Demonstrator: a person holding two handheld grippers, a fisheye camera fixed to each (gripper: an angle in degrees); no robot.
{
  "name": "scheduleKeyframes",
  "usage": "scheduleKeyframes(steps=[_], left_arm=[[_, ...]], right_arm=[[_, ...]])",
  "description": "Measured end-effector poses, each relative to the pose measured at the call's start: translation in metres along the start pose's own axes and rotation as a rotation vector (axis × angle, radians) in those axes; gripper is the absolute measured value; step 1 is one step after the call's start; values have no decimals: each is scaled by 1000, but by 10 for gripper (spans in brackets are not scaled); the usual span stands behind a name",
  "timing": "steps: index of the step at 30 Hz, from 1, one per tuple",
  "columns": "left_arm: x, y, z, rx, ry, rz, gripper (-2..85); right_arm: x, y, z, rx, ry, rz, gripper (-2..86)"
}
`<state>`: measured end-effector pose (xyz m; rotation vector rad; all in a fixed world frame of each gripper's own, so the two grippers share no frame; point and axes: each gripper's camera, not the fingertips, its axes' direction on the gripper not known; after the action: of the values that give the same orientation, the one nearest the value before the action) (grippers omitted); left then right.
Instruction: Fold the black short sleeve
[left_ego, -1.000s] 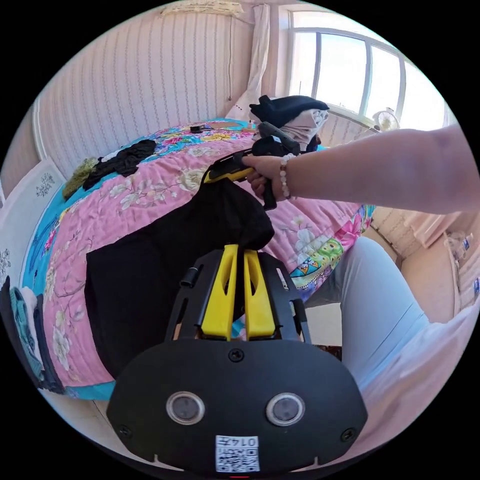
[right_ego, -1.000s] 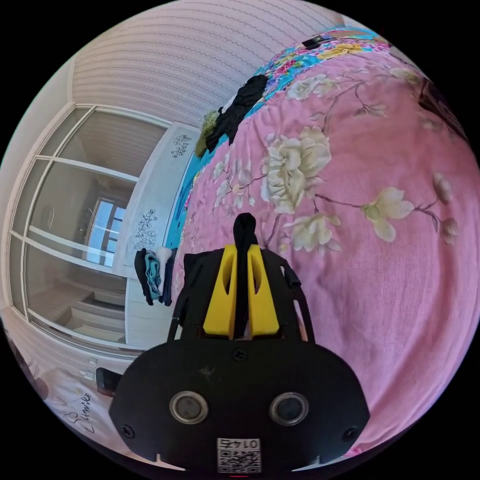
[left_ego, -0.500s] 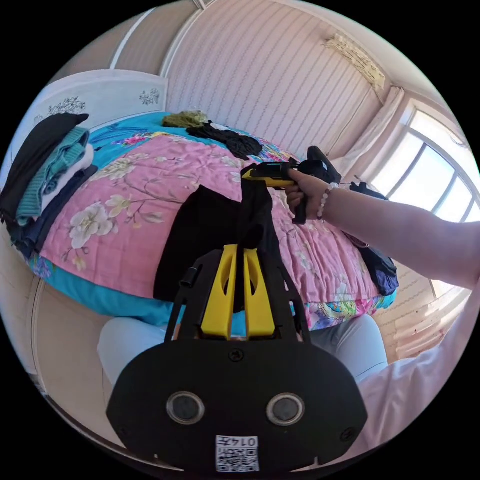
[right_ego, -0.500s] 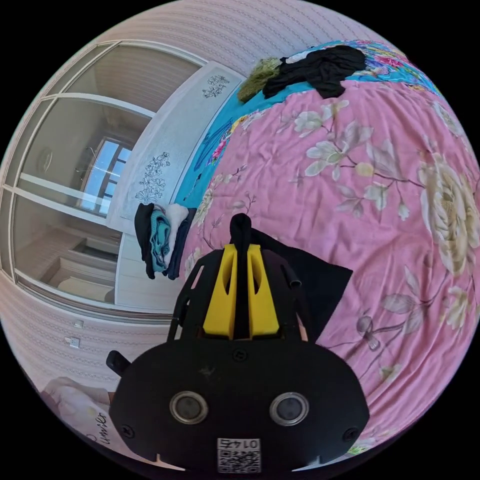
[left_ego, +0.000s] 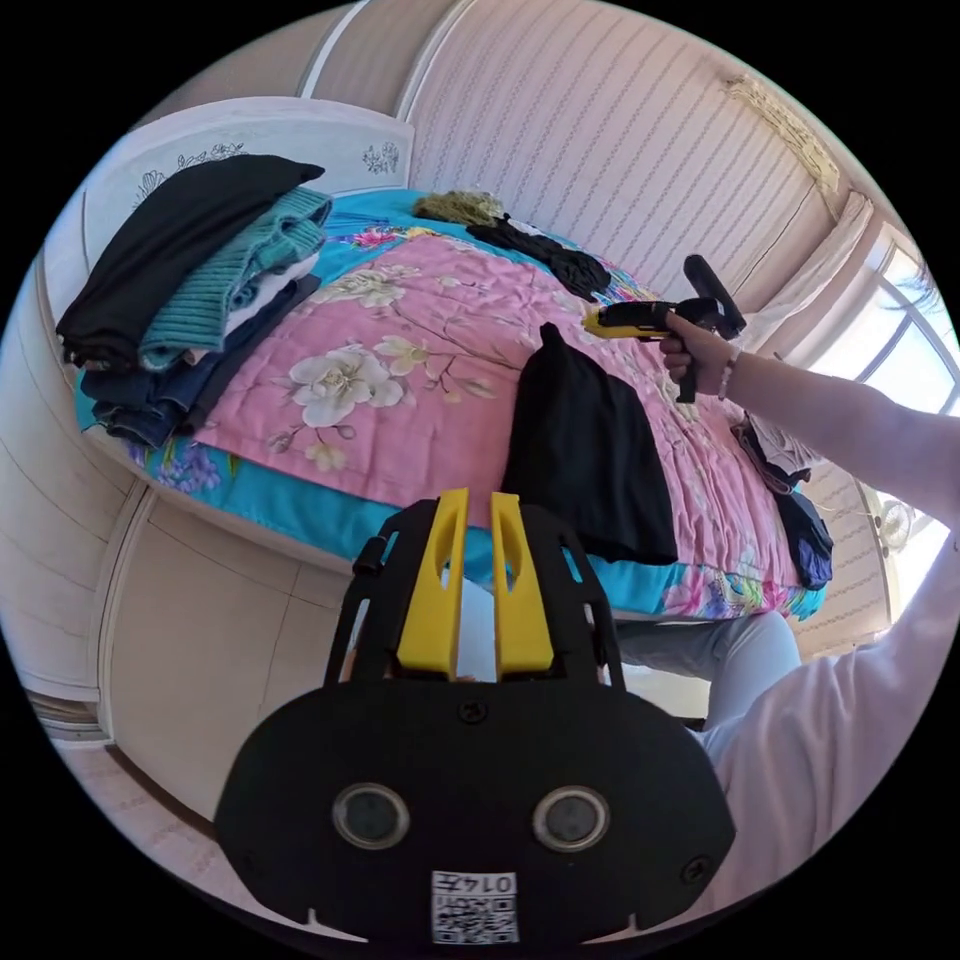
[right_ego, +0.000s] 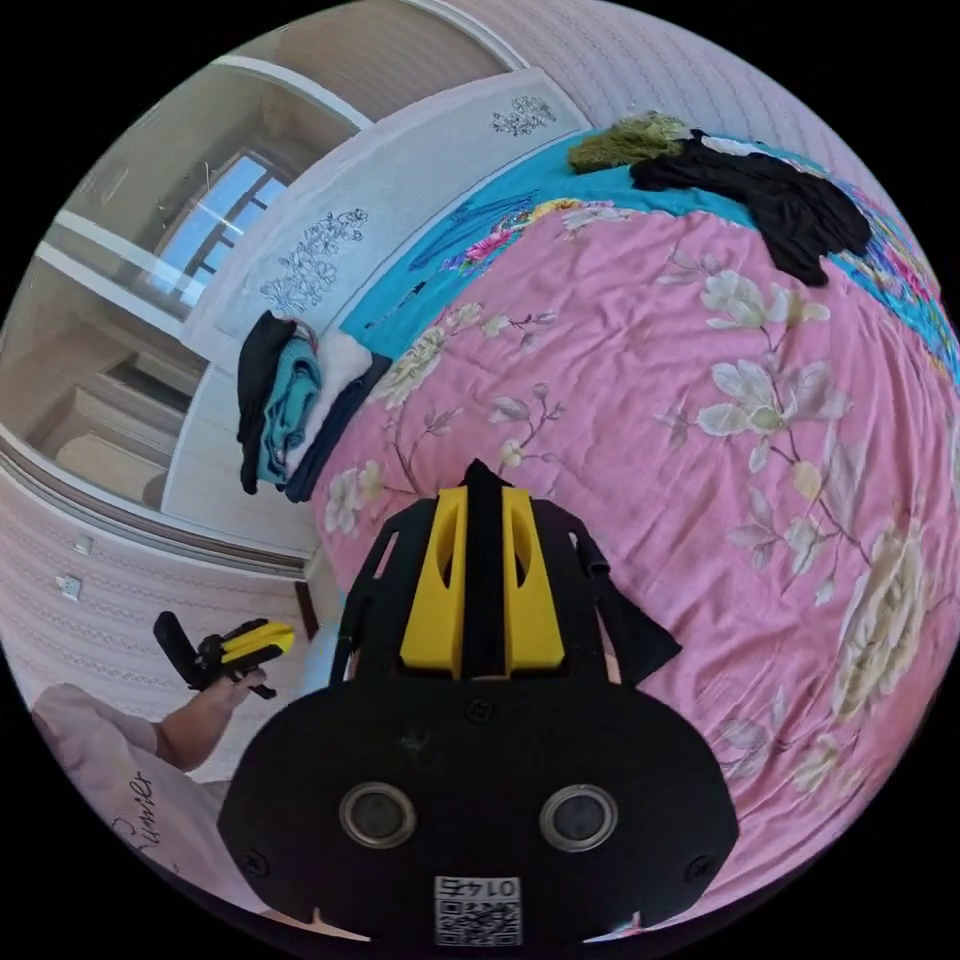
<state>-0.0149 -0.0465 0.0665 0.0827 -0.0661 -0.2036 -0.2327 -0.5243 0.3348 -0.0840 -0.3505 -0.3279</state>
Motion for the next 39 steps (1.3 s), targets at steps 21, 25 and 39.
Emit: scheduleKeyframes(steps=[21,25,39], left_arm=[[49,-40,49,-233,108,131,36],[60,-33,8,-133,138,165,28],[78,14,-176,262,-21,236,8]], right_arm=[[-128,-16,154,-302,138,-291,60],[-152,4,121,-189,112,-314,54],[-271,87,-34,286,-129,-543,51]])
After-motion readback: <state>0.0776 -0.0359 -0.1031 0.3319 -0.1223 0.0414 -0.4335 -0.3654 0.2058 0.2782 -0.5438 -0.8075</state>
